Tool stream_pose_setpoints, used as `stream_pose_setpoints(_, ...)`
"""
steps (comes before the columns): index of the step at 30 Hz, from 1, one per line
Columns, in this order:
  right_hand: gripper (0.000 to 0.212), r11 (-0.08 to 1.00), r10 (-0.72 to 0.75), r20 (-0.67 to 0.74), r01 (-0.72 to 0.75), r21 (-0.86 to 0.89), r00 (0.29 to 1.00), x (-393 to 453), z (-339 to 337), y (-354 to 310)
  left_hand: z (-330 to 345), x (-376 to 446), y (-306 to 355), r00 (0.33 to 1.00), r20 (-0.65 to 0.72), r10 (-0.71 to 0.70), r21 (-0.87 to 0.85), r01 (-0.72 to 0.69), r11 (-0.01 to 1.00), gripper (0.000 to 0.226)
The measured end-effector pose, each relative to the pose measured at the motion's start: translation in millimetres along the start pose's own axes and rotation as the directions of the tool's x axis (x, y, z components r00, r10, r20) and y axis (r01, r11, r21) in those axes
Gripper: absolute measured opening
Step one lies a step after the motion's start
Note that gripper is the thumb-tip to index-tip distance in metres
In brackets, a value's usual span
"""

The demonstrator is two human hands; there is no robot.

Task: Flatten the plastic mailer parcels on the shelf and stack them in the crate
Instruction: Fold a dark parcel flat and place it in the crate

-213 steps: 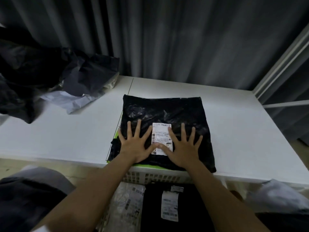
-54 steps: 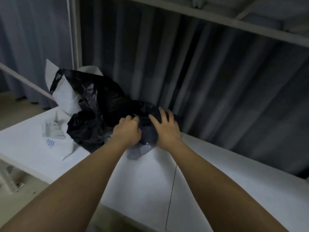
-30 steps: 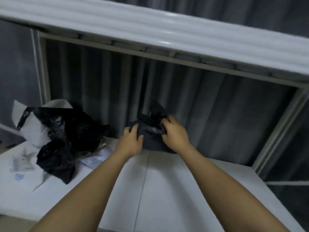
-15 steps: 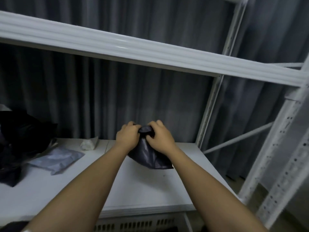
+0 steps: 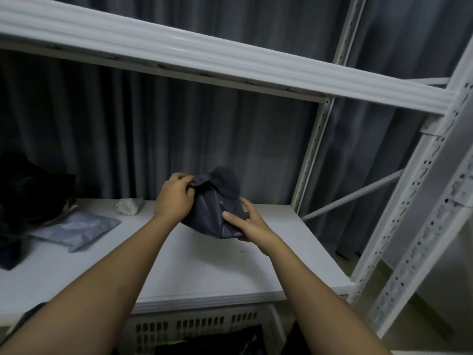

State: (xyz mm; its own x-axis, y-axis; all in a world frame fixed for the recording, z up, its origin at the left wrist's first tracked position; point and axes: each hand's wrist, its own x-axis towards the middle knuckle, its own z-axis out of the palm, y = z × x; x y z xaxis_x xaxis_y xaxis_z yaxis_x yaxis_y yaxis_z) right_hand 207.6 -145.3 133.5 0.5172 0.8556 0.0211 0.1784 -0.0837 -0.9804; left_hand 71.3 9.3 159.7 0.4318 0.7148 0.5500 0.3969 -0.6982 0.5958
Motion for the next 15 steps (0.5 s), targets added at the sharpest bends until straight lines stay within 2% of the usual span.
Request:
stream_pose_setpoints(3, 0.060, 0.987, 0.101, -0.040, -0.095, 0.132, 0.994, 2.2, 4.6, -1.5, -3.0, -7.9, -4.9, 0.998, -0.029, -0.056, -0.133, 0.051, 0.990, 0.032)
stream_pose_setpoints(5, 0.044, 0.982, 0.098, -0.089, -0.082, 0.171, 0.991, 6.2, 11.5, -0.1, -3.7, -13.8, -10.1, 0.997, 0.008, -0.079, -0.190, 0.079, 0.979, 0.032)
stream_pose_setpoints(7, 0.028, 0.992, 0.051, -0.174, -0.030, 0.125, 0.983, 9.2, 18.6, 1.6, -2.2, -17.1, -21.7, 0.992, 0.093, -0.089, -0.213, 0.107, 0.971, 0.033)
stream_pose_setpoints(10, 0.017, 0.999, -0.025, -0.283, 0.036, 0.034, 0.959, 15.5, 28.0, 7.3, -1.2, -20.6, -45.1, 0.955, 0.260, -0.143, -0.144, 0.185, 0.972, 0.042)
stream_pose_setpoints(12, 0.013, 0.994, -0.103, -0.358, 0.081, -0.078, 0.928, 19.0, 31.9, 14.3, -1.2, -25.2, -56.5, 0.916, 0.346, -0.203, -0.053, 0.235, 0.971, 0.058)
stream_pose_setpoints(15, 0.014, 0.901, -0.325, -0.423, 0.142, -0.409, 0.846, 22.9, 38.6, 26.2, 1.7, -30.9, -69.7, 0.828, 0.448, -0.338, 0.036, 0.361, 0.932, 0.087)
